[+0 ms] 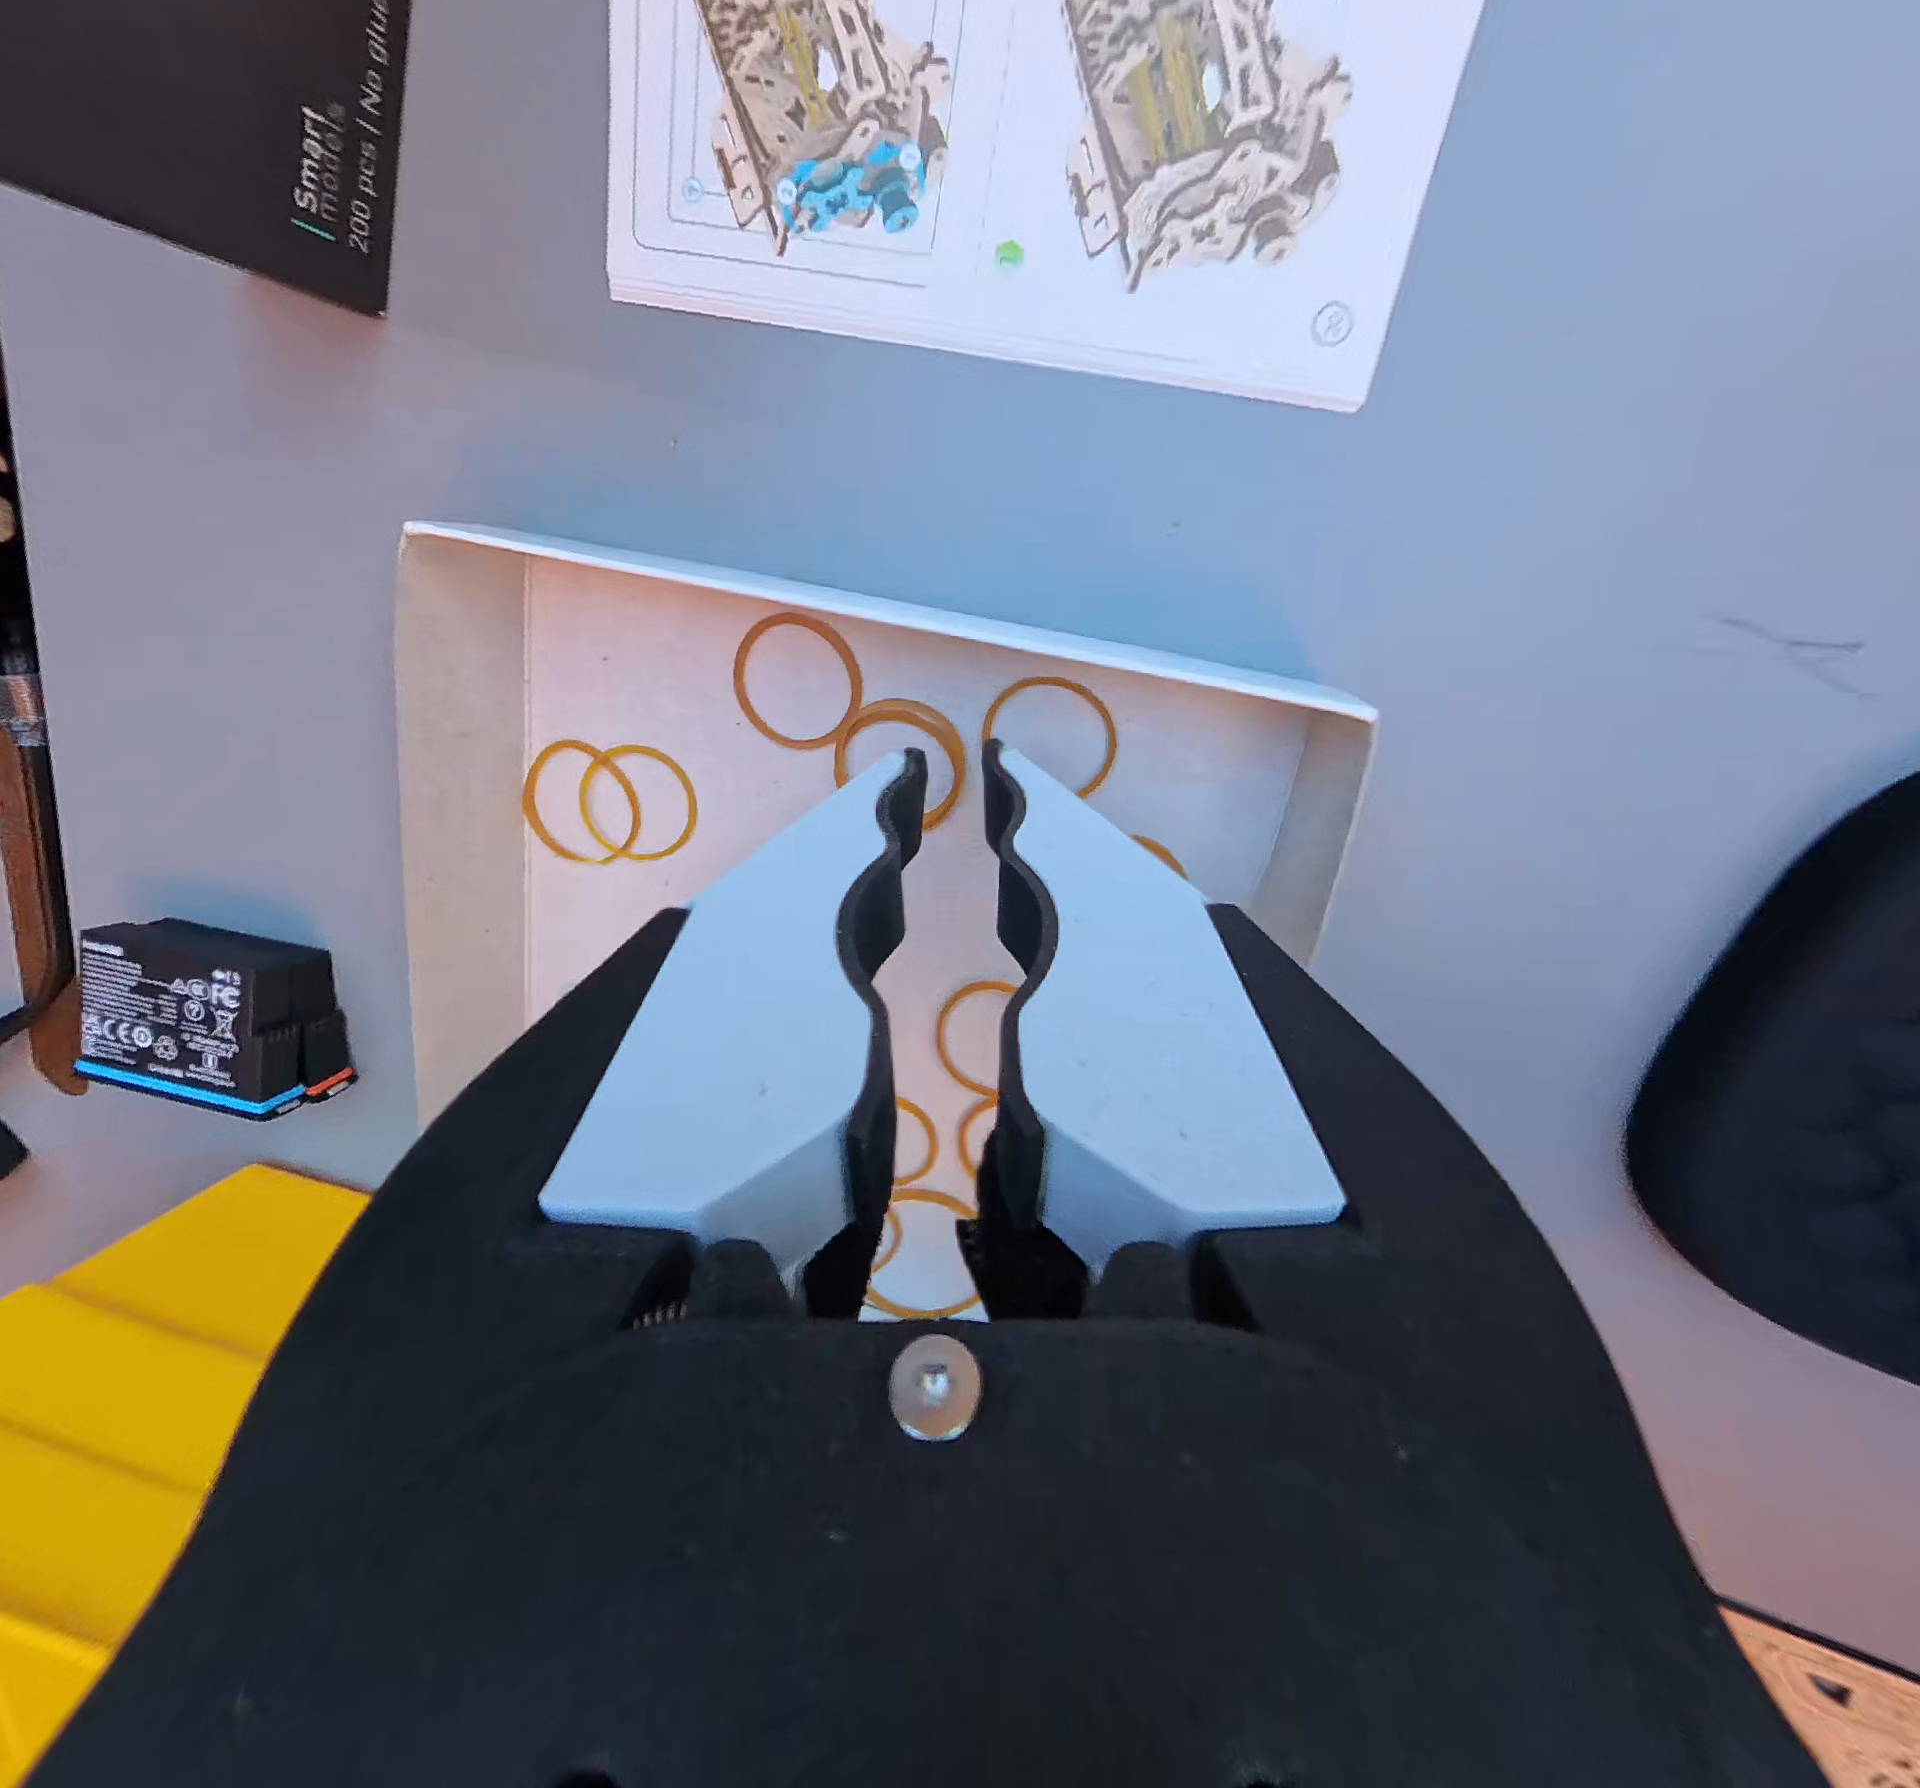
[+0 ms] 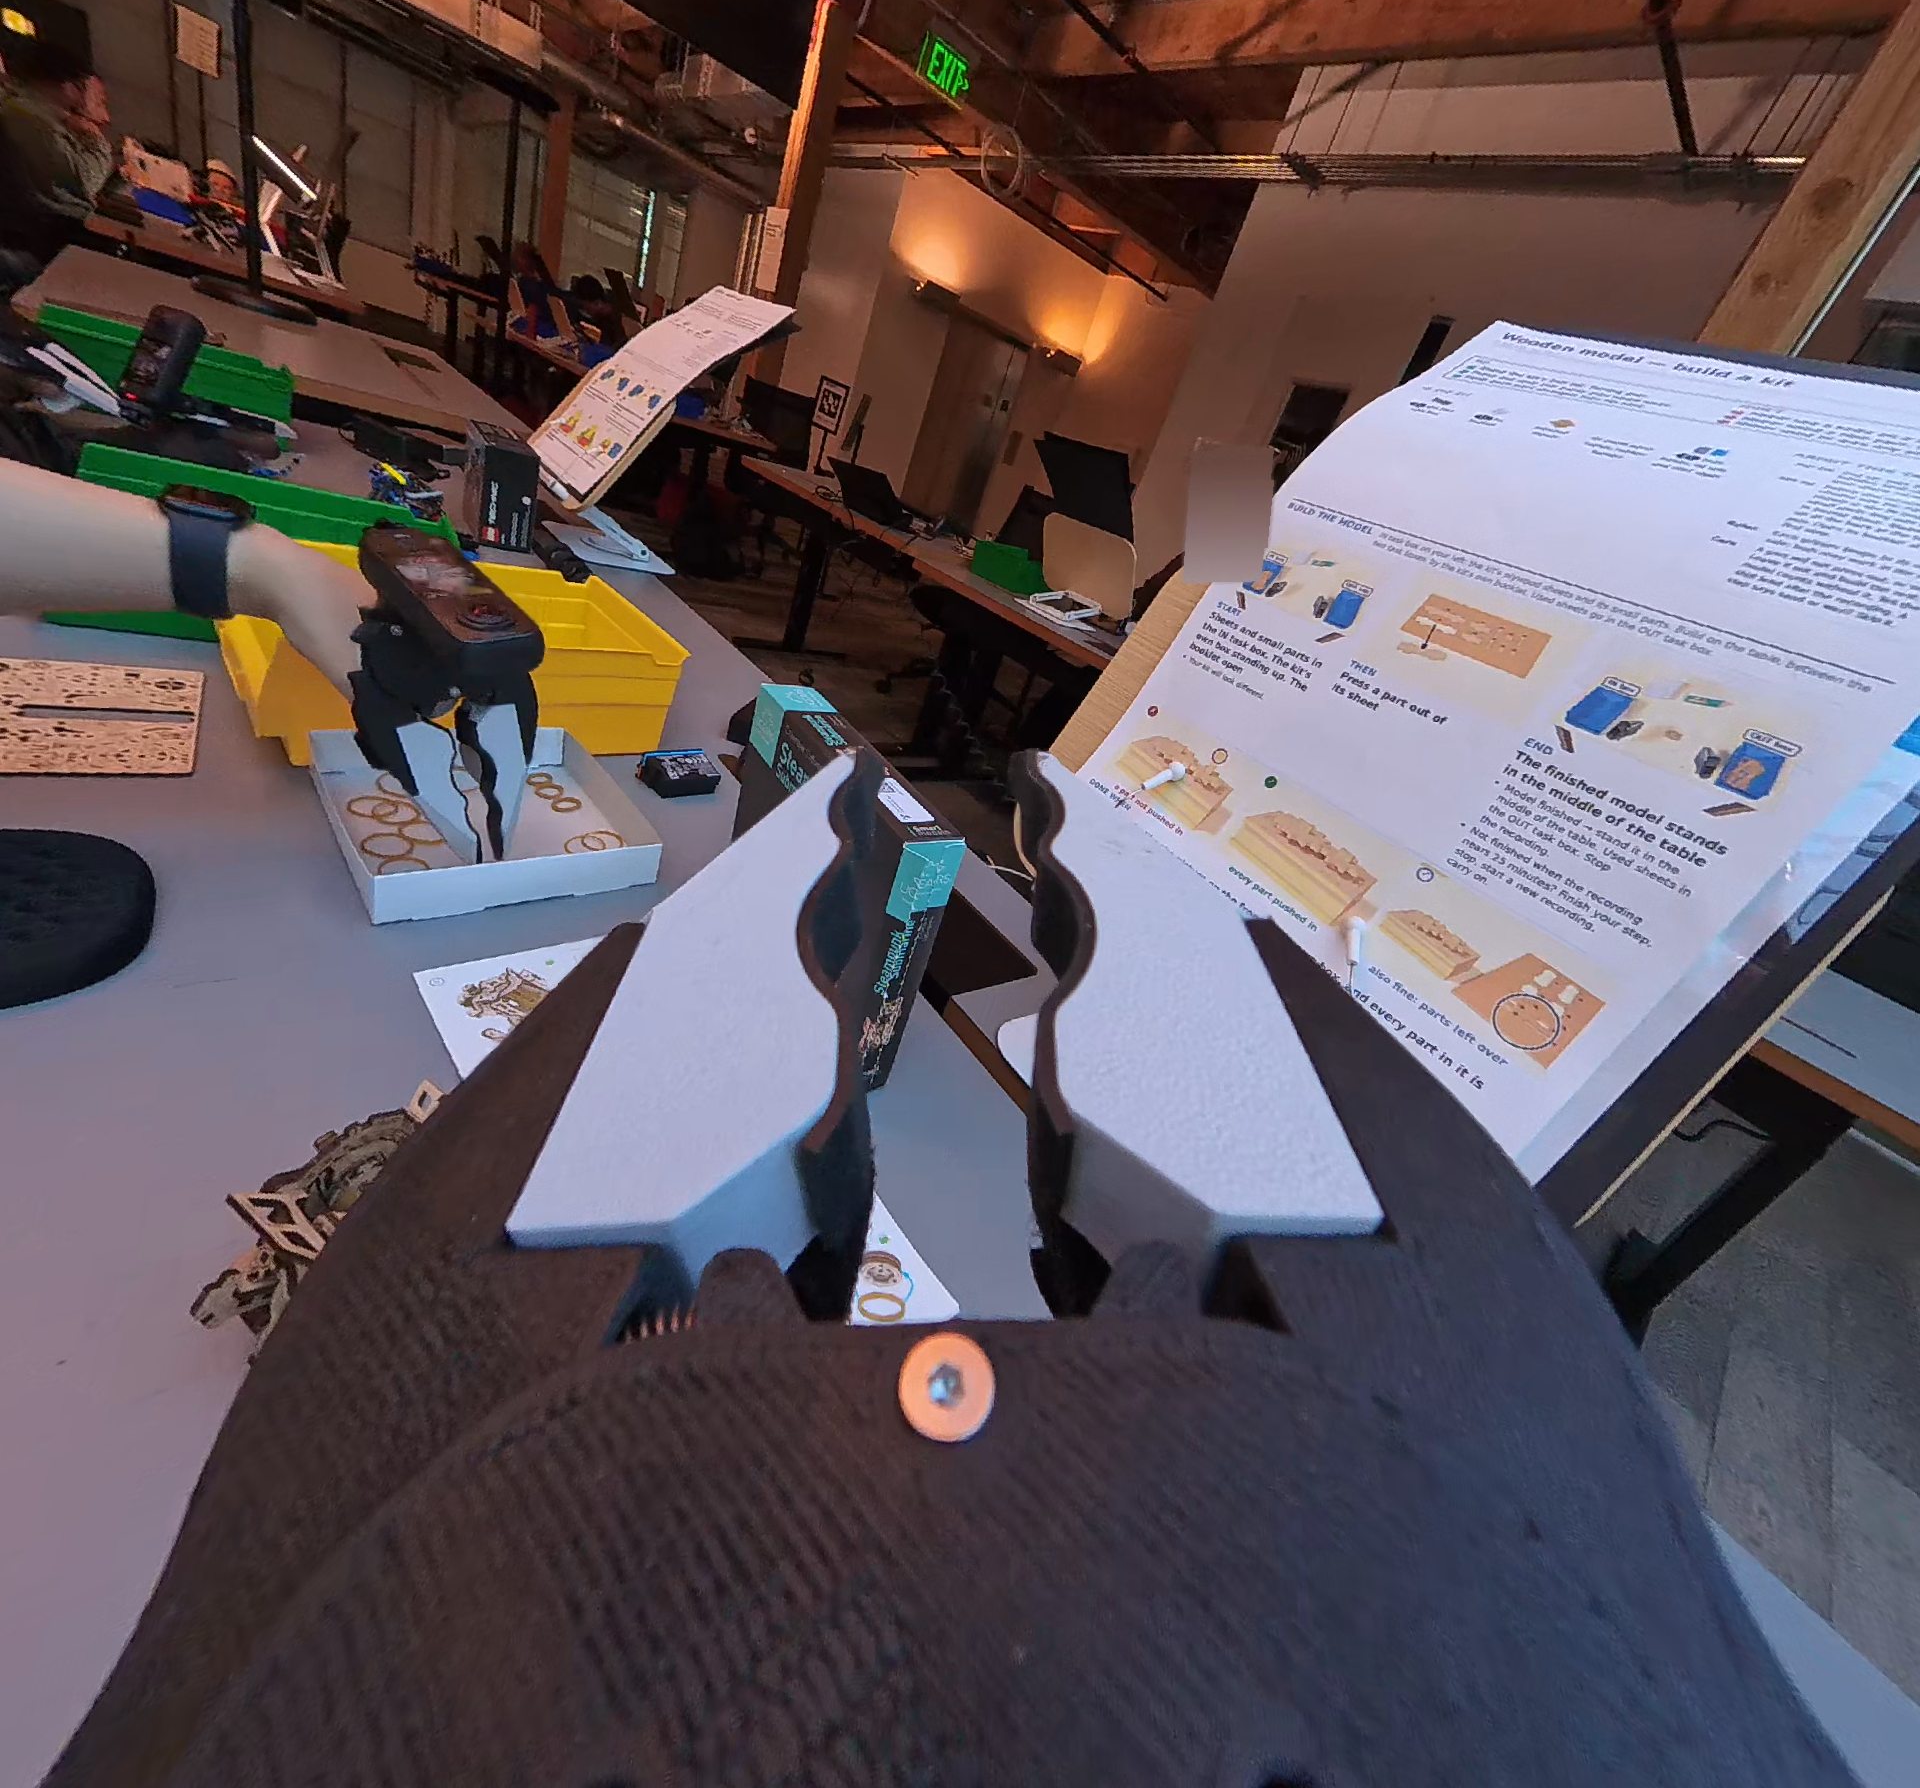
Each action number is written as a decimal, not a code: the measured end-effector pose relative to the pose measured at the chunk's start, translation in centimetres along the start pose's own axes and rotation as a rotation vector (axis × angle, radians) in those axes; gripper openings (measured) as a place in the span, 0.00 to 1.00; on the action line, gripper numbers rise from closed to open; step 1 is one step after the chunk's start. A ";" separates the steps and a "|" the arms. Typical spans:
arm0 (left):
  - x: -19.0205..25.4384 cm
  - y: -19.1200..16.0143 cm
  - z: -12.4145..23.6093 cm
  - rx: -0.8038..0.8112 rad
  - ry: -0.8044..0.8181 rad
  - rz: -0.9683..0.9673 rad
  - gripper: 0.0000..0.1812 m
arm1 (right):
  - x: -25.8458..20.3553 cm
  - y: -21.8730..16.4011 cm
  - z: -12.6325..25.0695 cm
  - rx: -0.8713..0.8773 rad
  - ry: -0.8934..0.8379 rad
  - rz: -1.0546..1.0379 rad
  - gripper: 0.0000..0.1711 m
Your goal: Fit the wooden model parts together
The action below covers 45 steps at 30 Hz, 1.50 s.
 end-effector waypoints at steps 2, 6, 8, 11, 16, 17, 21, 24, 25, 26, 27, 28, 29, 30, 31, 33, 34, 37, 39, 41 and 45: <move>0.0 -0.3 -0.5 -0.016 -0.013 -0.016 0.04 | 0.1 0.0 0.0 -0.004 -0.005 0.004 0.15; -0.1 -0.8 -1.2 -0.032 -0.015 -0.019 0.03 | 0.1 -0.2 0.0 -0.014 -0.009 0.001 0.15; -0.1 -0.9 -1.2 -0.023 -0.019 0.000 0.03 | 0.1 -0.4 0.0 -0.022 -0.009 0.004 0.15; -0.1 -1.0 -1.0 -0.017 -0.038 0.028 0.01 | 0.1 -0.5 -0.1 -0.025 -0.006 0.002 0.15; -0.1 -1.1 -1.0 -0.036 -0.035 0.035 0.00 | 0.0 -0.5 -0.1 -0.031 -0.008 0.013 0.15; -0.2 -1.1 -0.9 -0.036 -0.034 0.040 0.00 | 0.1 -0.4 -0.1 -0.030 -0.009 0.013 0.15; -0.5 -0.9 -0.2 -0.008 -0.031 0.065 0.00 | 0.2 -0.4 0.0 -0.032 -0.015 0.014 0.16; -0.5 -0.8 0.6 0.014 -0.028 0.088 0.00 | 0.2 -0.5 0.0 -0.032 -0.014 0.011 0.16; -0.5 -0.7 0.8 0.024 -0.025 0.095 0.00 | 0.2 -0.5 0.0 -0.034 -0.013 0.011 0.16; -0.5 -0.5 1.1 0.043 -0.026 0.102 0.00 | 0.2 -0.5 -0.1 -0.037 -0.011 0.012 0.16; -0.4 -0.2 1.4 0.071 -0.030 0.115 0.00 | 0.1 -0.6 -0.1 -0.044 -0.010 0.014 0.16; -0.5 0.0 1.7 0.094 -0.034 0.130 0.00 | 0.1 -0.7 -0.1 -0.053 -0.012 0.019 0.16; -0.3 0.1 1.8 0.105 -0.040 0.143 0.00 | 0.1 -0.8 -0.1 -0.061 -0.013 0.025 0.16; -0.2 -0.1 1.8 0.103 -0.045 0.151 0.00 | 0.1 -0.9 -0.2 -0.067 -0.012 0.028 0.16; -0.1 -0.3 1.8 0.092 -0.046 0.153 0.00 | 0.1 -1.0 -0.2 -0.071 -0.011 0.030 0.16; 0.2 -0.8 1.6 0.071 -0.049 0.155 0.00 | 0.0 -1.0 -0.3 -0.073 -0.009 0.031 0.16; 0.5 -1.0 1.6 0.064 -0.056 0.159 0.00 | 0.0 -1.1 -0.3 -0.073 -0.007 0.029 0.16; 0.9 -1.4 1.3 0.060 -0.062 0.175 0.00 | 0.0 -1.2 -0.3 -0.077 -0.007 0.026 0.16; 1.0 -1.4 1.2 0.063 -0.058 0.181 0.00 | -0.1 -1.2 -0.3 -0.079 -0.007 0.024 0.16; 1.1 -1.4 1.2 0.079 -0.061 0.188 0.00 | -0.1 -1.3 -0.4 -0.079 -0.004 0.023 0.16; 0.9 -1.4 1.3 0.103 -0.041 0.198 0.00 | -0.3 -1.6 -0.6 -0.096 0.003 0.027 0.16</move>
Point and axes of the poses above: each gripper's, where its closed fingertips meet, z back along the fingers, y out of its top, x = y × z across the jaws, the point moved 5 cm from there along z, back along the fingers, and after that the axes turned 14 degrees about x, right-handed, at the moved point
